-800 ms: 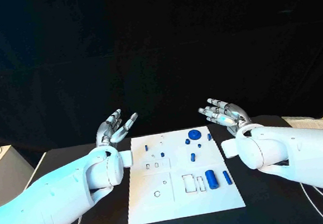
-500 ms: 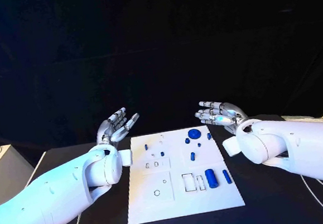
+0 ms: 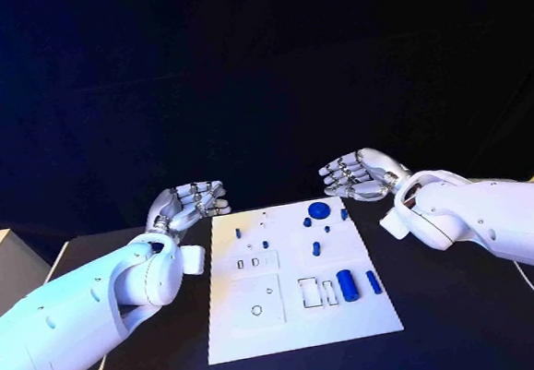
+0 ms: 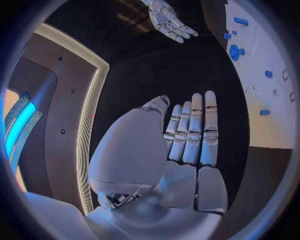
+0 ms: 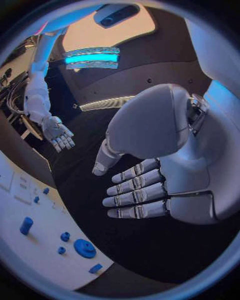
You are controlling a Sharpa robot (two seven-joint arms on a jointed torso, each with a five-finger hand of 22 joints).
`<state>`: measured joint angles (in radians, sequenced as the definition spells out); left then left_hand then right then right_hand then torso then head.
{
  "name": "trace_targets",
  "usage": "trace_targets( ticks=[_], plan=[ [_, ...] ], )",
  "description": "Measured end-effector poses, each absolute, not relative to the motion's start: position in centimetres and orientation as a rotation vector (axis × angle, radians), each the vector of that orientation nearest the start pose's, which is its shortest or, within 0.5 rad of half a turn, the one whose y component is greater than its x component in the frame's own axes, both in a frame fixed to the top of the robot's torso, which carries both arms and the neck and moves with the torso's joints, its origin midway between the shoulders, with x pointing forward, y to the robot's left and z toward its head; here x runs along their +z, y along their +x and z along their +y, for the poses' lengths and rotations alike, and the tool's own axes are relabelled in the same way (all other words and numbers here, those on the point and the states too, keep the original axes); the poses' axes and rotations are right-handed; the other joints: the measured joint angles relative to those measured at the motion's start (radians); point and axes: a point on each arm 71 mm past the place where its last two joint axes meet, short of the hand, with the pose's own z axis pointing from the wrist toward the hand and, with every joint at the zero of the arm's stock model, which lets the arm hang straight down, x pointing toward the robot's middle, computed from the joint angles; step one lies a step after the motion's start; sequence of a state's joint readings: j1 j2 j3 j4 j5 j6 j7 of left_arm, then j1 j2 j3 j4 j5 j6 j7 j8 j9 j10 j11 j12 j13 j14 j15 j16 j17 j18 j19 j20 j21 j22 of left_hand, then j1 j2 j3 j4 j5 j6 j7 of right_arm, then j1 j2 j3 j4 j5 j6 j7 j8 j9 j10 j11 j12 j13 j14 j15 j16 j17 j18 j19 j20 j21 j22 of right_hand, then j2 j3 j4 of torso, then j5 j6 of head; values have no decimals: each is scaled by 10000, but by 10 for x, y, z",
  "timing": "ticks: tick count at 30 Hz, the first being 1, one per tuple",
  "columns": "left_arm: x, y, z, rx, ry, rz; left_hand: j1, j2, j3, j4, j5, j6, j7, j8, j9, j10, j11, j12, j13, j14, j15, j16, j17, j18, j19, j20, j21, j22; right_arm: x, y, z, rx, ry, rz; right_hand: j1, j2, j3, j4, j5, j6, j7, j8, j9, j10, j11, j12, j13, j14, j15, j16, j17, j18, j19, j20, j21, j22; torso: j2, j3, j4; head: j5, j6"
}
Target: Assemble the parts on the task board
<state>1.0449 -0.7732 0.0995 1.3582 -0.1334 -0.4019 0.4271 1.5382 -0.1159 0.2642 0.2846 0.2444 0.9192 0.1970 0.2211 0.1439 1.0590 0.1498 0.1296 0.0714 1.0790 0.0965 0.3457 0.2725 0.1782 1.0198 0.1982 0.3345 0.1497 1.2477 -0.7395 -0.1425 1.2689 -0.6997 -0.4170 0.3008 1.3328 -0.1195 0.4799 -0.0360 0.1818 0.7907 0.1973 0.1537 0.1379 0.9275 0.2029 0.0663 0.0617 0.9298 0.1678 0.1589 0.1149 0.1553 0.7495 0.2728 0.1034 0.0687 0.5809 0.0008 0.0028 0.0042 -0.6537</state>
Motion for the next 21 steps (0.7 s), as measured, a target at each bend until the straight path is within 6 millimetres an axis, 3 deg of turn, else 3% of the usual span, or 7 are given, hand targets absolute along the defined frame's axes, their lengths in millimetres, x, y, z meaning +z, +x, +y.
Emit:
trace_targets(
  ticks=[2, 6, 10, 15, 17, 19, 21],
  plan=[
    [-210, 508, 232, -14031, -11021, 12998, -57, -177, 375, -17, 0, 236, -119, 32, 90, 556, -158, -114, -17, 505, -240, 596, 604, -1, 387, -268, 552, 287, -192, 529, -225, 10179, 3286, 15449, 95, -95, 148, -45, 0, 444, 99, 107, 53, 521, -144, 0, 0, 760, -232, 268, 167, 116, 811, -205, 267, 91, 90, 1, 12, -12, 12],
    [-200, 504, 229, -14364, -10809, 13142, -281, -463, 890, -91, 0, 330, -213, 33, 189, 1095, -300, -357, -17, 752, -465, 2155, 1973, -1, 653, -534, 1793, 1041, -186, 531, -221, 9541, 1974, 15539, 246, -246, 201, -148, 0, 1147, 199, 240, 132, 1461, -437, 0, 21, 2267, -716, 906, 642, 149, 2322, -746, 1002, 409, 264, 2, 35, -90, 34],
    [-193, 497, 229, -14659, -10617, 13310, -493, -720, 1425, -183, -38, 369, -185, 32, 347, 1216, -349, -516, 26, 124, -508, 4102, 3540, -1, 505, -645, 3675, 2265, -181, 534, -216, 8719, 764, 15706, 338, -339, -1, -350, 193, 1678, 22, 278, 193, 2280, -727, -1, 92, 3524, -1139, 1702, 1285, 150, 3454, -1243, 1919, 899, 451, 4, 88, -230, 93],
    [-184, 487, 226, -15056, -10320, 13574, -544, -771, 1643, -325, -38, 448, -216, 321, 652, 1353, -390, -516, 116, 32, -536, 4965, 4110, -2, 359, -678, 4865, 3034, -179, 536, -210, 7589, -502, 15948, 346, -351, -165, -424, 330, 2037, -230, 278, 276, 3004, -1002, -1, 270, 4599, -1528, 3167, 2440, 149, 4399, -1682, 3155, 1660, 660, -15, 197, -362, 180],
    [-182, 484, 224, -15199, -10199, 13673, -582, -808, 1681, -363, -38, 448, -216, 350, 767, 1353, -390, -516, 127, 32, -536, 5163, 4220, -1, 249, -675, 5154, 3221, -179, 538, -209, 7184, -850, 15999, 75, -707, -56, -394, 410, 2263, -352, 33, 450, 3411, -1226, -1, 604, 5231, -1798, 6663, 5580, 150, 5377, -1994, 4745, 2724, 732, -29, 236, -399, 210],
    [-178, 479, 223, -15354, -10060, 13767, -623, -849, 1722, -405, -38, 438, -225, 435, 869, 1353, -390, -516, 148, 32, -536, 5337, 4310, -1, 233, -660, 5401, 3374, -177, 540, -207, 6740, -1199, 16022, -65, -847, 164, -327, 406, 2263, -354, -79, 540, 3385, -1247, -1, 687, 5301, -1820, 8892, 7712, 149, 5774, -2017, 5532, 3444, 814, -43, 280, -442, 252],
    [-175, 475, 223, -15485, -9935, 13830, -633, -859, 1727, -409, -38, 404, -260, 435, 939, 1353, -390, -516, 152, 32, -536, 5430, 4360, -2, 230, -663, 5568, 3479, -175, 543, -204, 6352, -1490, 16015, -220, -1002, 388, -181, 370, 2236, -381, -122, 653, 3209, -1241, -1, 734, 5340, -1820, 10608, 9491, 62, 6304, -1982, 7071, 5224, 893, -61, 325, -482, 289]
  ],
)
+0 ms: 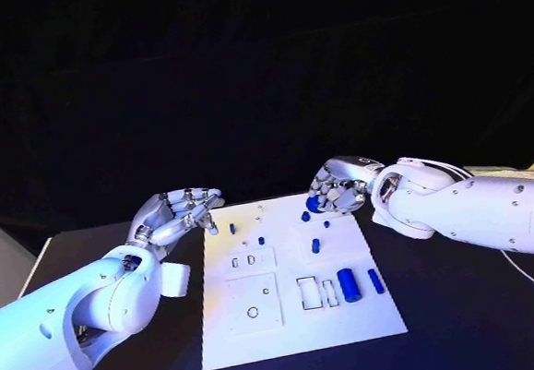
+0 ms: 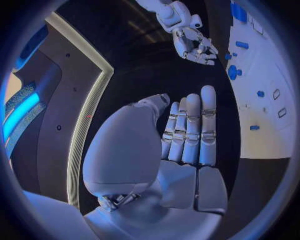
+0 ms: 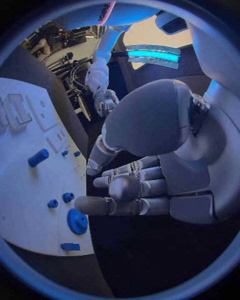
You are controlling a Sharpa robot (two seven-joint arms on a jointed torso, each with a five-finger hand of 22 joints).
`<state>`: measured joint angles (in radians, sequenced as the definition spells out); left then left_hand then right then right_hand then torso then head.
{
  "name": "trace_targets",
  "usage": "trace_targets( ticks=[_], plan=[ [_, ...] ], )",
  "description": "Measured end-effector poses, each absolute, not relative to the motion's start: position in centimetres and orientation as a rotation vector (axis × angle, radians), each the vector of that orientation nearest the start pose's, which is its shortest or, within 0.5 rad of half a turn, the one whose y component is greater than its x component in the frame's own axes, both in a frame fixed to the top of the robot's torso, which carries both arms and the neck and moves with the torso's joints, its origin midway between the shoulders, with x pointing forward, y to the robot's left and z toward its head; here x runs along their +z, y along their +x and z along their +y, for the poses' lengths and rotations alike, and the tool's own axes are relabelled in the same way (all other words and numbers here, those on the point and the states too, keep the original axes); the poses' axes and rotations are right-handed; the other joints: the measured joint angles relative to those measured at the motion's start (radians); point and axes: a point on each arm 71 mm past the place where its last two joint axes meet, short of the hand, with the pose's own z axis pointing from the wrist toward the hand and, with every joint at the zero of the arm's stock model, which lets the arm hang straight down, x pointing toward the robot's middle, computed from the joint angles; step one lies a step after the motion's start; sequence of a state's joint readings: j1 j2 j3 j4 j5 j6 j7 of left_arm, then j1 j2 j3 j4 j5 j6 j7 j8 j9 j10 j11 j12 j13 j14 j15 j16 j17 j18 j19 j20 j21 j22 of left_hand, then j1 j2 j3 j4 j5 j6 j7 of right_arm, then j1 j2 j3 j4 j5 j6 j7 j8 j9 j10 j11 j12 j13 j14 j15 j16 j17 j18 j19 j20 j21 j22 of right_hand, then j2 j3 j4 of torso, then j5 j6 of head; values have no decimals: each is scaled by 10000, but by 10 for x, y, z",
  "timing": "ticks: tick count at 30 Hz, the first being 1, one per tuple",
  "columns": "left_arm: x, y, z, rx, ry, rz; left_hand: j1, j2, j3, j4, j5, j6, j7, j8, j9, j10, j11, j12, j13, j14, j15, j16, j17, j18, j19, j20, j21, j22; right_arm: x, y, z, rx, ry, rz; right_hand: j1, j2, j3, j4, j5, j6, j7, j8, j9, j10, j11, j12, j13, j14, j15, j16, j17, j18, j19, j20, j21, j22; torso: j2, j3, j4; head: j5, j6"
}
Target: Assemble the parts on the task board
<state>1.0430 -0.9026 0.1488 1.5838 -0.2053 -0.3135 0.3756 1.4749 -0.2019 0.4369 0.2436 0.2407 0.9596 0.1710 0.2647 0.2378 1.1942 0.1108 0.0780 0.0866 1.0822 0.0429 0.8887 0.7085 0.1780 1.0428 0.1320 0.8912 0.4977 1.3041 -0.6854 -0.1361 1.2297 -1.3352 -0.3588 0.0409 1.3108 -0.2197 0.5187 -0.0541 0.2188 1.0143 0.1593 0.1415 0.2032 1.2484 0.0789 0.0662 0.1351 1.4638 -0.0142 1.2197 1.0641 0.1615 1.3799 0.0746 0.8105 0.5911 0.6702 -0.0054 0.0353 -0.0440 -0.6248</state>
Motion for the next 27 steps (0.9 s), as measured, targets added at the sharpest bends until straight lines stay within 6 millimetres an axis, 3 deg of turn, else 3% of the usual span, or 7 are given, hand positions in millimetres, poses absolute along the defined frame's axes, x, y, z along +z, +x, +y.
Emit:
trace_targets(
  ticks=[2, 3, 6, 9, 16, 27],
  plan=[
    [-172, 472, 222, -15586, -9842, 13865, 0, 0, 34, -12, 0, 0, 0, 37, 41, 0, 0, 0, 0, 0, 0, 42, 22, -1, -33, -33, 58, 54, -173, 545, -201, 6073, -1687, 16009, -105, -105, 119, 119, 0, -83, -8, -65, 74, -53, 16, 0, 21, 0, 0, 594, 589, -308, 373, 36, 1269, 1529, 65, -17, 35, -31, 24],
    [-171, 470, 221, -15644, -9792, 13886, 0, 0, 50, 4, 0, 0, 0, 50, 51, 0, 0, 0, 0, 0, 0, 50, 29, -1, -33, -32, 96, 71, -173, 546, -200, 5910, -1788, 16017, -127, -127, 148, 148, 0, -134, -11, -66, 92, -106, 32, 0, 22, -1, -1, 708, 698, -308, 482, 40, 1642, 1977, 105, -30, 57, -50, 39],
    [-169, 467, 221, -15734, -9712, 13933, 0, 0, 50, 4, 0, -75, 4, 51, 78, -1, 0, 0, 0, 0, 0, 50, 40, -1, -69, 3, 172, 118, -173, 549, -197, 5565, -1955, 16046, -221, -221, 311, 252, 141, -263, -42, -125, 196, -197, 17, 0, 22, -2, -2, 1117, 1074, -616, 814, 56, 3220, 3920, 189, -56, 98, -79, 72],
    [-167, 466, 221, -15772, -9659, 13945, -64, -55, 129, -40, 0, -175, -17, 51, 154, -27, -21, 0, 10, 0, 0, 220, 105, -1, -69, 3, 496, 299, -172, 551, -196, 5233, -2070, 16050, -157, -282, 432, 266, 194, -264, -41, -125, 311, -197, 17, 0, 57, -3, -2, 1290, 1165, -690, 815, 58, 4183, 5082, 266, -75, 143, -108, 101],
    [-165, 464, 223, -15737, -9635, 13981, -145, -62, 174, -37, 0, -305, 20, 51, 259, -206, 17, 0, 10, -69, 1, 359, 178, -1, -69, 3, 927, 553, -173, 556, -195, 4585, -2185, 16046, -288, -413, 467, 341, 110, -339, -76, -125, 486, -840, 60, 0, -42, 30, 31, 1338, 1111, -690, 815, 58, 3962, 4697, 411, -114, 256, -187, 149],
    [-162, 462, 224, -15730, -9619, 14038, -200, -118, 230, -37, 0, -341, 56, 50, 291, -281, 24, -54, 0, -105, 37, 427, 192, -1, -68, 4, 1054, 640, -175, 557, -194, 4028, -2410, 16204, -288, -413, 415, 393, 16, -339, -78, -125, 541, -964, 34, 0, -57, 29, 32, 1396, 1126, -690, 813, 60, 3781, 4387, 547, -145, 337, -257, 149]
  ],
)
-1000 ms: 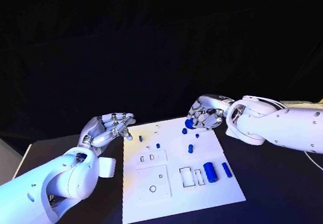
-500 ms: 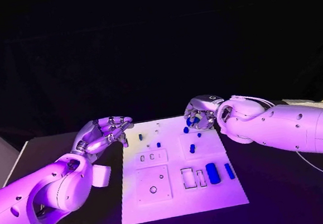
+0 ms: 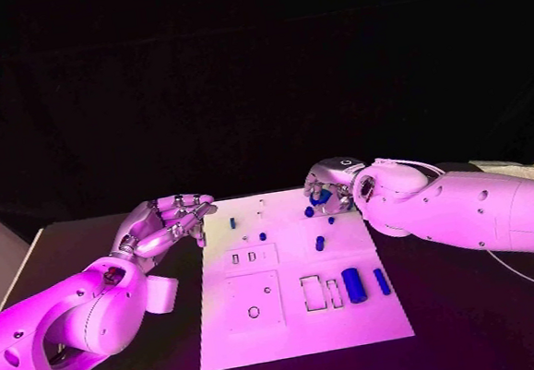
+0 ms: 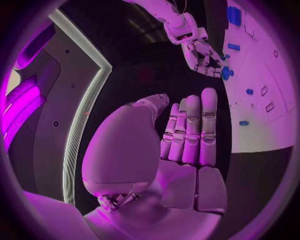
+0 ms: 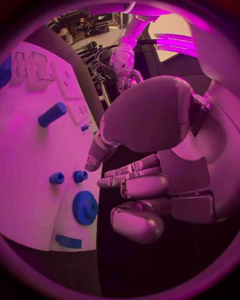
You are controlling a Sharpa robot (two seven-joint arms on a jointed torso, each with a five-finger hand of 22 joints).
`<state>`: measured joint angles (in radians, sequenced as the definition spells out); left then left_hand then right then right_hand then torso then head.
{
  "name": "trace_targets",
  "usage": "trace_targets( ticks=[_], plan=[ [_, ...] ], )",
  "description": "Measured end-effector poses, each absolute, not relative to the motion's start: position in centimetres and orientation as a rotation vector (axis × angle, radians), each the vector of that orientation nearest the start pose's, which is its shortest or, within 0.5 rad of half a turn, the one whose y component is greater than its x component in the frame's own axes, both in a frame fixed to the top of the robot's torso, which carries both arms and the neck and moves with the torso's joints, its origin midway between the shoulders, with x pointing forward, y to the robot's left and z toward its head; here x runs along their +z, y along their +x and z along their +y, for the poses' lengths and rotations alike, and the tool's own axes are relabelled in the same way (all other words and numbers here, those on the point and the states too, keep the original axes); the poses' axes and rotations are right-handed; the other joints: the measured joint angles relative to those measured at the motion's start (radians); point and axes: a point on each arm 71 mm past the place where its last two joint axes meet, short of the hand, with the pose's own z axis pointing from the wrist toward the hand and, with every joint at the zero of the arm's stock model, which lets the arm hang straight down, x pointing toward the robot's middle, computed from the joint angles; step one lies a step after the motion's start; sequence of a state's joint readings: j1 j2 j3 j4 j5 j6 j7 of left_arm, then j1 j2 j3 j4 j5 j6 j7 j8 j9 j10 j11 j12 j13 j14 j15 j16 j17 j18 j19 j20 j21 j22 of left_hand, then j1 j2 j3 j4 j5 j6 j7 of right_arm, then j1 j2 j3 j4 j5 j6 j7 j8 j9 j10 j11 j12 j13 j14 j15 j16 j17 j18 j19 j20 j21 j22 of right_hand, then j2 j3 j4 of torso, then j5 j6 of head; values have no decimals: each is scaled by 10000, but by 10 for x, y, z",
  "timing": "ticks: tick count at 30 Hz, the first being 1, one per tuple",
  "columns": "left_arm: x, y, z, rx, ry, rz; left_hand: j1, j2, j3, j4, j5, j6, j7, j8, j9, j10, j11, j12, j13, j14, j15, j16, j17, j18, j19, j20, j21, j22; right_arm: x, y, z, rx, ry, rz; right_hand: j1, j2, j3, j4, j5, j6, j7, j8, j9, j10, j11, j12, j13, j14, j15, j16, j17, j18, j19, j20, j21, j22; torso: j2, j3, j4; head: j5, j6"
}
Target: Assemble the parts on the task board
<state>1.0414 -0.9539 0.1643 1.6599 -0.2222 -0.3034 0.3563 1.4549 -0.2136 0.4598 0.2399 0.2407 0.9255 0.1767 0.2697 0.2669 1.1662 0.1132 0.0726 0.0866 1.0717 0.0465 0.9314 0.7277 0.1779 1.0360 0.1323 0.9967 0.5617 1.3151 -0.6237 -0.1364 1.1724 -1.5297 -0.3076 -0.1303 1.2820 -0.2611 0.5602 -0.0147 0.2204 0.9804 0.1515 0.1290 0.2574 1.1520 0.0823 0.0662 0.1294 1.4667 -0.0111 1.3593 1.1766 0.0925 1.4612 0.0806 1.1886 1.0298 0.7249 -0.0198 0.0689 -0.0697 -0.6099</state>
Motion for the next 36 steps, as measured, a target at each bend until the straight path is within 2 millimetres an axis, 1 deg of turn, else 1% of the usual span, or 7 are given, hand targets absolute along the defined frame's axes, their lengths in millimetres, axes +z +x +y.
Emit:
trace_targets(
  ticks=[7, 12, 17, 22, 25, 33, 36],
  plan=[
    [-161, 461, 225, -15689, -9618, 14048, 0, 0, 0, 0, 0, 0, 0, 0, 23, -66, 66, 0, -9, -34, -32, 0, 9, -2, 1, 0, 26, 23, -176, 557, -189, 3926, -2577, 16308, 0, 0, -58, 58, -40, 111, -101, 109, 94, -71, 0, 0, 0, -1, 0, 40, 8, 0, -1, 0, 0, 3, 74, 1, 29, -13, -1],
    [-160, 461, 226, -15680, -9611, 14035, 0, 0, -1, 0, 0, -36, 36, 0, 33, -102, 30, 0, -9, -34, -32, 39, 9, -1, 1, 0, 74, 53, -177, 558, -186, 3879, -2652, 16371, 2, 2, -44, 96, 142, 278, 13, 214, 197, -270, 86, 0, -68, -1, 0, 40, -20, 0, -2, 1, 0, 18, 128, 1, 51, -28, -6],
    [-155, 462, 226, -15759, -9565, 13923, 0, 0, -1, 0, 0, -36, 36, 0, 32, -101, 29, 0, -9, -71, 3, 39, 17, -1, 1, 0, 74, 70, -178, 560, -188, 3727, -2694, 16432, 54, 54, -41, 98, 157, 330, 3, 215, 235, -342, 124, 0, -109, -4, 73, 79, -30, 0, -2, 1, 0, 38, 193, -6, 85, -67, 39],
    [-152, 463, 227, -15770, -9548, 13858, 0, 0, -1, 0, 0, -72, 0, 0, 46, -138, 66, 0, -9, -71, 3, 39, 17, -1, -33, 35, 121, 83, -179, 560, -189, 3589, -2760, 16466, 54, 54, -81, 138, 157, 363, 36, 215, 250, -449, 143, 0, -144, -4, 73, 79, -39, 1, -63, 62, -104, -116, 244, -18, 115, -78, 27],
    [-152, 463, 228, -15752, -9552, 13845, -26, 26, -1, 0, 0, -96, 23, 0, 46, -138, 66, 0, -16, -71, 3, 39, 17, -1, -34, 35, 121, 114, -179, 561, -188, 3534, -2803, 16476, 54, 54, -123, 179, 157, 363, 37, 215, 261, -566, 148, 0, -164, -4, 73, 120, -39, 1, -131, 129, -508, -657, 268, -24, 121, -55, 13],
    [-152, 463, 229, -15717, -9575, 13881, -79, 1, -1, 0, 0, -109, 36, -1, 57, -169, 97, 0, -17, -71, 3, 39, 17, -2, -33, 35, 159, 114, -178, 561, -185, 3495, -2906, 16447, 54, 55, -123, 179, 160, 363, 36, 215, 294, -572, 143, 0, -164, -4, 73, 120, -58, 1, -131, 129, -524, -690, 332, -20, 131, -35, 25],
    [-151, 463, 229, -15705, -9583, 13893, -79, 1, -1, 0, 0, -108, 36, -1, 57, -173, 102, 0, -17, -71, 3, 39, 16, -2, -33, 35, 159, 114, -178, 561, -184, 3488, -2919, 16444, 34, 154, -152, 209, 160, 414, -12, 255, 334, -532, 105, 0, -158, -4, 73, 120, -58, 0, -130, 129, -523, -682, 348, -19, 126, -28, 34]
  ],
)
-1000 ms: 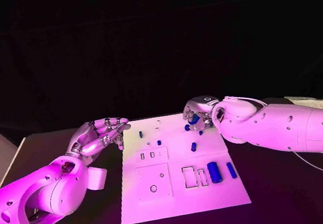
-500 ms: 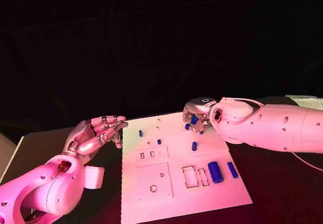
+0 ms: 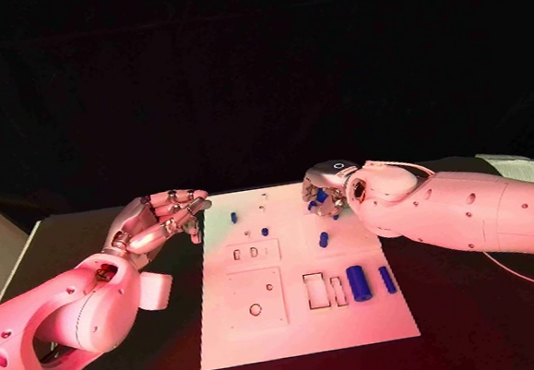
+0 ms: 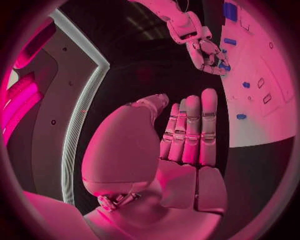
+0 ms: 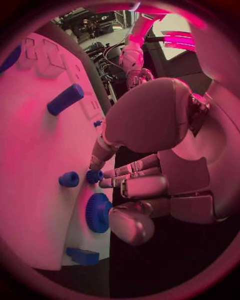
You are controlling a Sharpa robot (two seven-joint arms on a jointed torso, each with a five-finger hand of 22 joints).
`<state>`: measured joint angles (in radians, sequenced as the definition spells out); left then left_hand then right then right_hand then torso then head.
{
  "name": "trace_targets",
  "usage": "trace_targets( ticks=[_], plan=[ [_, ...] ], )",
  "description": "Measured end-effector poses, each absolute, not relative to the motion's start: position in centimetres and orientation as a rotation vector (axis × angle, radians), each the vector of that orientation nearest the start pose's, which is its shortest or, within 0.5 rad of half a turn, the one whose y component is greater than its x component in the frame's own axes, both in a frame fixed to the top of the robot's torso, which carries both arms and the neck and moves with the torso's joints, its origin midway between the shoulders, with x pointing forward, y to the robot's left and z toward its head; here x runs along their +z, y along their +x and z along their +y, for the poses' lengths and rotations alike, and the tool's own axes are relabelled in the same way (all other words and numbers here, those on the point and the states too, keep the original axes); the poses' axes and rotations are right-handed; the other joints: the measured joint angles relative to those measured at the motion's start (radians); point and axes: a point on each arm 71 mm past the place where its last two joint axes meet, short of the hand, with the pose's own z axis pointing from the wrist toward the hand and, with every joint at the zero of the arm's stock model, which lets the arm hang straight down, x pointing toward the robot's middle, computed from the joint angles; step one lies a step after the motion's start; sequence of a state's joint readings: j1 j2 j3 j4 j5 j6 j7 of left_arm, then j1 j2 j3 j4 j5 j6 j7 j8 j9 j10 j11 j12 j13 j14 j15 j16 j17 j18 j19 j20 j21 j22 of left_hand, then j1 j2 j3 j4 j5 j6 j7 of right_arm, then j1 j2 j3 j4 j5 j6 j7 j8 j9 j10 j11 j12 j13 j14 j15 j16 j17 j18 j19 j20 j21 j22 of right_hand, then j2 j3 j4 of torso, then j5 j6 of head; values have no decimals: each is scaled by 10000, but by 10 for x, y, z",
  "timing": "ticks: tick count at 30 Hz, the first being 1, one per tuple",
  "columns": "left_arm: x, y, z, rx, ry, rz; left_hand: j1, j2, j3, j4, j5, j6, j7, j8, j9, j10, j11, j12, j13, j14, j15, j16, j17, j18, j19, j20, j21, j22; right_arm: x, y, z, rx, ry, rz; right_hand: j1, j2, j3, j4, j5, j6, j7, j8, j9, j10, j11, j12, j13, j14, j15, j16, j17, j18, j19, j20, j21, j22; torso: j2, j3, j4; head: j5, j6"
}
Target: Assemble the parts on the task board
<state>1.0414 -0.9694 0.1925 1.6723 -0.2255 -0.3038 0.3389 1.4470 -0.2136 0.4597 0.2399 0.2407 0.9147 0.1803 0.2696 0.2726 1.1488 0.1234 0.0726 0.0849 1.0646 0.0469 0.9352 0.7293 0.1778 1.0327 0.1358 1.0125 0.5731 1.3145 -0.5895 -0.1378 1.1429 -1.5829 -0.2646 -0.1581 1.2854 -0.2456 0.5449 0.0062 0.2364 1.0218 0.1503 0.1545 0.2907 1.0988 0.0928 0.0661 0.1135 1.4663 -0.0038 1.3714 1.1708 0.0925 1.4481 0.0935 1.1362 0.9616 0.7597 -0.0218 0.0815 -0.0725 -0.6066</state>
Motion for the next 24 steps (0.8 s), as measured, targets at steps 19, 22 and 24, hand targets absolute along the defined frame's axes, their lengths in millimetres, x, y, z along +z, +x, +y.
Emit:
trace_targets(
  ticks=[19, 22, 24],
  plan=[
    [-152, 463, 231, -15609, -9640, 13958, 0, 0, 28, 29, 0, -35, 35, 0, 12, -70, -1, 0, -8, -35, 36, 39, -1, 0, -35, 35, 40, 14, -176, 560, -183, 3552, -2899, 16271, 280, 440, 700, -120, -207, 399, -146, 292, 411, 941, -166, 110, 194, 1, -76, 160, 49, 0, 20, -96, 76, 233, 90, 12, -3, 37, 65],
    [-152, 463, 232, -15598, -9647, 13964, 0, 0, 30, 27, 0, -35, 35, 0, 13, -70, -1, 0, -8, -35, 36, 39, -1, 0, -35, 35, 40, 13, -176, 559, -182, 3622, -2891, 16147, 418, 452, 826, -247, -256, 399, -146, 331, 479, 1006, -103, 101, 197, 1, -75, 181, 78, -1, 56, -132, 80, 288, 97, 12, -5, 38, 81],
    [-152, 463, 232, -15594, -9650, 13966, 0, 0, 55, 1, 0, -35, 35, 0, 23, -70, -1, 0, -8, -35, 36, 39, -1, 0, -61, 61, 40, 13, -176, 557, -180, 3684, -2879, 16035, 438, 471, 879, -301, -261, 399, -146, 339, 509, 1044, -65, 139, 197, 1, -75, 181, 90, 0, 56, -131, 138, 343, 100, 12, -6, 39, 95]
  ],
)
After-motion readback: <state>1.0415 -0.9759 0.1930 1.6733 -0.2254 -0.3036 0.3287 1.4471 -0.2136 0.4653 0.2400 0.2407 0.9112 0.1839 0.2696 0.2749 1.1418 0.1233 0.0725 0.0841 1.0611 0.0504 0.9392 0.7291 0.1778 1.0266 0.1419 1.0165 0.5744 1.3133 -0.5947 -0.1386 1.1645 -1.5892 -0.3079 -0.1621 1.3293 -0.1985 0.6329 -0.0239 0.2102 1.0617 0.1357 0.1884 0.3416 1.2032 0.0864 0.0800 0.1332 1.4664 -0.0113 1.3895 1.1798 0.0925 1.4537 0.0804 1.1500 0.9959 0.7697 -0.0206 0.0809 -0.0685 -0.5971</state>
